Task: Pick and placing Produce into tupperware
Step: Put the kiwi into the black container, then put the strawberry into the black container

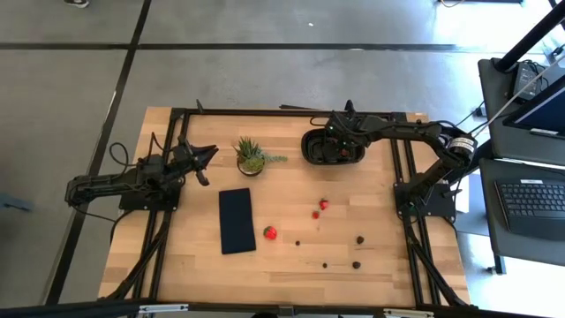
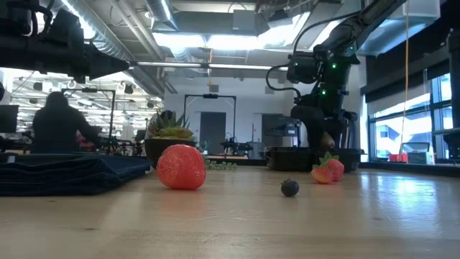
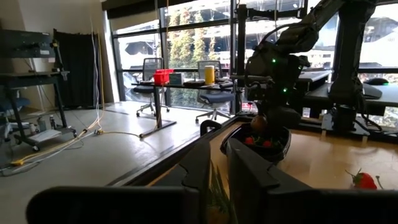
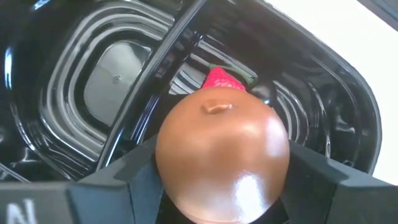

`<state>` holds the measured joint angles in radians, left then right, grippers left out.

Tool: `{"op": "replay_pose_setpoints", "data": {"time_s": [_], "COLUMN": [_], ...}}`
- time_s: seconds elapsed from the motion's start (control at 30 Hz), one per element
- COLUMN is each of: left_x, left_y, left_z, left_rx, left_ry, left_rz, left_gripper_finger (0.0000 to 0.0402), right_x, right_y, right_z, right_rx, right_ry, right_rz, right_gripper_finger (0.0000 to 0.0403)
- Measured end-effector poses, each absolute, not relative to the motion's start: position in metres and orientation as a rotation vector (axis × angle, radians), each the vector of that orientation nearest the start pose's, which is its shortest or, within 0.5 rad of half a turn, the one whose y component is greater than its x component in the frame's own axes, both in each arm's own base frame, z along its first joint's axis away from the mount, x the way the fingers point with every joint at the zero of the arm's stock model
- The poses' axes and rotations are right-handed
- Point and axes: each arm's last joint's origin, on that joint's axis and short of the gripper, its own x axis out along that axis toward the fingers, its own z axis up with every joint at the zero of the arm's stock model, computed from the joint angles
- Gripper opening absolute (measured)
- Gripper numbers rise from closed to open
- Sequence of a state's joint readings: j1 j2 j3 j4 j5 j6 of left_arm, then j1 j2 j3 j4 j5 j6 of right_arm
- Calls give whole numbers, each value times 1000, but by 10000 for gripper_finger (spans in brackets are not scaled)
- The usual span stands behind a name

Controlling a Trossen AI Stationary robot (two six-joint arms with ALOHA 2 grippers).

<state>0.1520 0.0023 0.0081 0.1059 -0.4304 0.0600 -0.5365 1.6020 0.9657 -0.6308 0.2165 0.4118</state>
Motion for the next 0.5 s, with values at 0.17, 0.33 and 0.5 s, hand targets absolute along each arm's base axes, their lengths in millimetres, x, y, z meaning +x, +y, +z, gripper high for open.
{"op": "replay_pose_setpoints", "data": {"time_s": [0.17, 0.33, 0.5], "left_x": [91, 91, 91], "left_y": [26, 26, 26], "left_z": [176, 176, 176], "left_rx": [44, 44, 44], "left_ry": [-94, -94, -94], "left_rz": [585, 585, 585], "left_gripper_finger": [58, 66, 73], "right_x": [246, 246, 246], "right_y": [-153, -153, -153], "right_z": [178, 178, 178], "right_rx": [541, 542, 541], "right_ry": [1135, 1134, 1134], "right_rz": [-905, -906, -907], "right_gripper_finger": [258, 271, 286]}}
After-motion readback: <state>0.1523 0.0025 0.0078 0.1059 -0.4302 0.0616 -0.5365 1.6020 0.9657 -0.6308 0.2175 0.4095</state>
